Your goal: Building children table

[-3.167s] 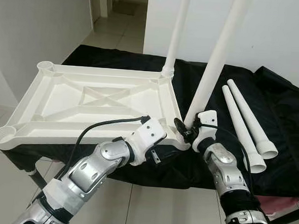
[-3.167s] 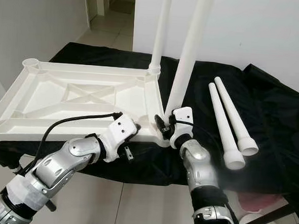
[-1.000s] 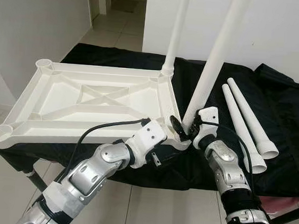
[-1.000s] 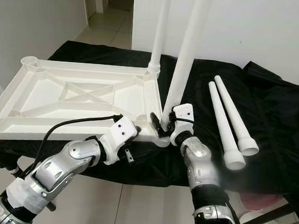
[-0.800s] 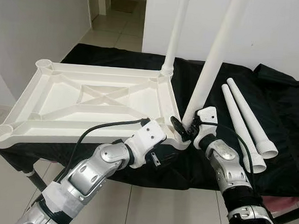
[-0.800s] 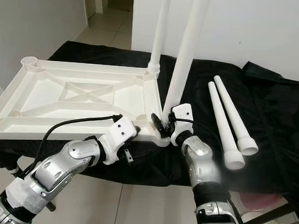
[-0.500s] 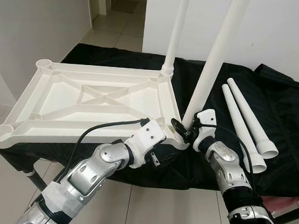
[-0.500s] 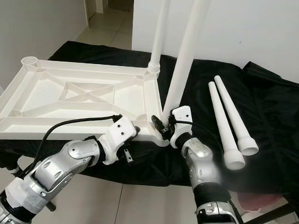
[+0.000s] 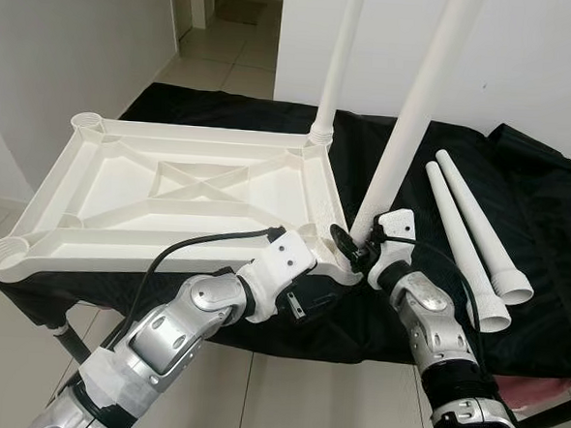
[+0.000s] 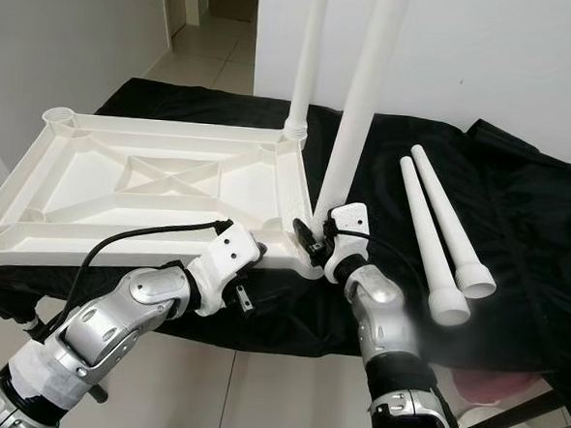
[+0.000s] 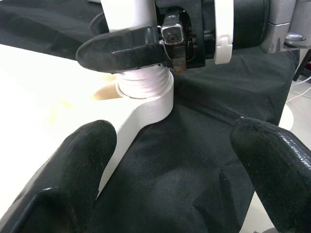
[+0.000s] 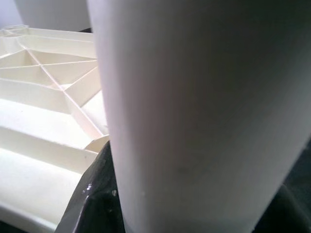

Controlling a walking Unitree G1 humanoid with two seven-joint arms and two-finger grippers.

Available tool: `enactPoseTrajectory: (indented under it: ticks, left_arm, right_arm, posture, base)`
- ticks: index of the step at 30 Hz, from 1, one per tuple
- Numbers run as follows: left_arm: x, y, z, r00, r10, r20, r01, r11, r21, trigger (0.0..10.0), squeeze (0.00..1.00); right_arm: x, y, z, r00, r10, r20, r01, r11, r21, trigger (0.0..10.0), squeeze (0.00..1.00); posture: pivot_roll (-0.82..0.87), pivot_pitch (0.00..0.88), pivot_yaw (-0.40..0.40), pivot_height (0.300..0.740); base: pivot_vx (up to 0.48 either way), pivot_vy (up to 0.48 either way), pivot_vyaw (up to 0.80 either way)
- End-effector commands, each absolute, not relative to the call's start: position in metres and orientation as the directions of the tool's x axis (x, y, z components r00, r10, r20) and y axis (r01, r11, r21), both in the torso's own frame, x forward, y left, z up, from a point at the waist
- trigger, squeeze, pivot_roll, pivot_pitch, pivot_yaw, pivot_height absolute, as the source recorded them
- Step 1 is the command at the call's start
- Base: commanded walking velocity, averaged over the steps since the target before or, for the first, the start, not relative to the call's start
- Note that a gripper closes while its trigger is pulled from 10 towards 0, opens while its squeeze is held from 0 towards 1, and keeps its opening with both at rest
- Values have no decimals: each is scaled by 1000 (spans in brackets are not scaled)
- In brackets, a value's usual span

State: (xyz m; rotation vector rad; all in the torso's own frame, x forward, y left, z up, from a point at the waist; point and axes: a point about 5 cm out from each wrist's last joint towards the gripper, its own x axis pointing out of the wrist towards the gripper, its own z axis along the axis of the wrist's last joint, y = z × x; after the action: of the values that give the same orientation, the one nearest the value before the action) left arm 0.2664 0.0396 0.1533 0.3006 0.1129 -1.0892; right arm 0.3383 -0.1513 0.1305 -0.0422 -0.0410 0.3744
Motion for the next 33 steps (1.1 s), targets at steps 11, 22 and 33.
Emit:
enactPoseTrajectory:
  ticks: [11, 22, 33]
  left_arm:
    - [262, 41, 153, 399, -879, -263, 915, 361, 182, 10000, 0]
    - [260, 42, 152, 397, -875, -277, 916, 358, 184, 10000, 0]
    - [260, 42, 151, 397, -875, -276, 916, 359, 182, 10000, 0]
  right_arm:
    - [329, -143, 122, 999, 40, -20, -38, 996, 86, 10000, 0]
    - [316, -118, 119, 987, -156, -45, 161, 976, 145, 10000, 0]
    - [314, -119, 130, 992, -121, 24, 115, 981, 158, 10000, 1000]
  posture:
    - [16, 4, -22, 740]
    - [14, 16, -16, 740]
    - [12, 18, -17, 740]
  base:
    - [0, 0, 0]
    - [0, 0, 0]
    - [0, 0, 0]
